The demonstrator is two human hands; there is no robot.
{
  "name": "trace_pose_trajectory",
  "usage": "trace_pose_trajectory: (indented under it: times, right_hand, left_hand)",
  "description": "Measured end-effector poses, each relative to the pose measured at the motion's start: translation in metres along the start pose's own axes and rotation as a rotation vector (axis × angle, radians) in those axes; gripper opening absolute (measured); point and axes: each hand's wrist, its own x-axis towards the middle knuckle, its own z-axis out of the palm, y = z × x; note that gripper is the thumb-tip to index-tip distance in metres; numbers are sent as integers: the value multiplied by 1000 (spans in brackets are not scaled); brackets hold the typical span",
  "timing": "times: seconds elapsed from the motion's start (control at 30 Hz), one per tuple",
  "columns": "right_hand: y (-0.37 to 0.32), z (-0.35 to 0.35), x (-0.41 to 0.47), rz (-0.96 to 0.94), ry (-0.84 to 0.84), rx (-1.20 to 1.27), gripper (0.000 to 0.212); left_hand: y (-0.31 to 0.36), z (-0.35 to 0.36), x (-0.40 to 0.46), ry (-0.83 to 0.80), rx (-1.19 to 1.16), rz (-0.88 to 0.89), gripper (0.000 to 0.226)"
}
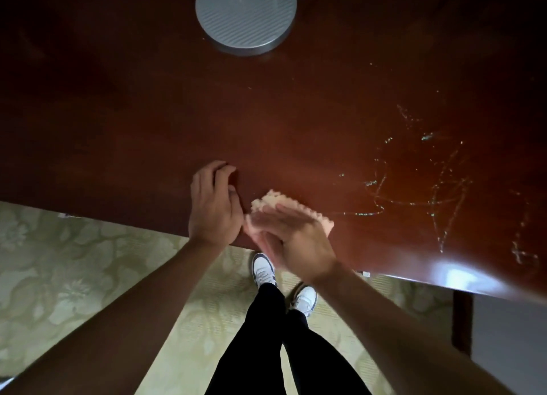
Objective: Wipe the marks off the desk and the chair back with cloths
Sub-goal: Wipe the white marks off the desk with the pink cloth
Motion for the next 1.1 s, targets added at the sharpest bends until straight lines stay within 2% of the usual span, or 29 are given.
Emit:
trace_pose_trajectory:
  times: [0.1,0.23,0.27,0.37,0.47,0.63,0.77,0.87,0.97,1.03,1.1]
  right_hand:
    - [27,-22,14,56,100,-75,22]
    - [25,-8,18,287,225,-138,19]
    - [12,4,13,284,225,-120,17]
    - [-26,34,-15,173,132,-90,28]
    - [-29,36,-16,112,206,-167,27]
    - [-31,51,23,220,265,-319,22]
    - [-20,39,20,178,312,-417,22]
    - [8,2,-10,384,422,-543,16]
    - [9,5,-16,542,544,-614,12]
    - [-13,31,-4,508,536,-587,14]
    - [-36,62,10,385,475,-516,22]
  left_hand:
    - [0,1,0,-12,18,28,31]
    - [-2,-1,0,-6,-26,54,29]
    - [-2,-1,1,-6,-44,54,29]
    - [-4,-3,-2,-17,-101,58,29]
    - [-5,-5,-2,-26,-171,48,29]
    - [-6,-8,-5,-45,-239,18,26]
    - [-11,-11,-1,-60,-257,69,27]
    - [-12,-11,-4,-81,-222,147,28]
    - [-14,-7,-3,-66,-208,169,24]
    - [-15,-7,-4,-47,-232,138,20]
    - [-17,-8,-5,-42,-239,140,19]
